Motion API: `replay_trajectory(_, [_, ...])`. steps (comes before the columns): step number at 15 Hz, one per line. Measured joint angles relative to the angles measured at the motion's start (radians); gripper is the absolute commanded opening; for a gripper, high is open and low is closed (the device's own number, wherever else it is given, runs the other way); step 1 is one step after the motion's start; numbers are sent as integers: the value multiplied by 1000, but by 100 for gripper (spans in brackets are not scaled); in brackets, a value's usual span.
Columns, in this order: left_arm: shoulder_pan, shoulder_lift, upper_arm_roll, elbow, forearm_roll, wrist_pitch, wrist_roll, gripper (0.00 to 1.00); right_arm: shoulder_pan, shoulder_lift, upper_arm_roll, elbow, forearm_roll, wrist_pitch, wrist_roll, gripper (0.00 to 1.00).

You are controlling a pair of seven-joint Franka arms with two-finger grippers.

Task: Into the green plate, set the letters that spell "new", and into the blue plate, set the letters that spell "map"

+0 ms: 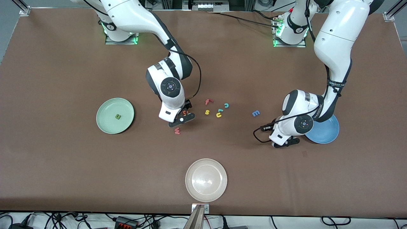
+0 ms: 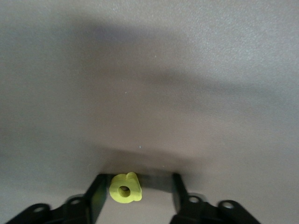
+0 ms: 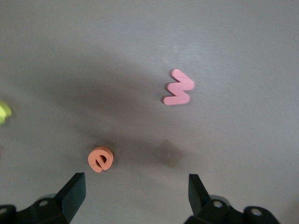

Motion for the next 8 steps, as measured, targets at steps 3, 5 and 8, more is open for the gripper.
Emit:
replay_trajectory(3, [0, -6, 0, 0, 0, 0, 0, 5, 17, 11, 15, 2, 0, 12, -115, 88])
replay_trajectory(5, [2, -7, 0, 1, 0, -1, 0, 5, 34, 14, 18, 2, 0, 12, -135, 77])
replay_trajectory(8, [4, -17, 1, 8, 29, -29, 5, 6, 45, 23, 19, 2, 0, 12, -176, 62])
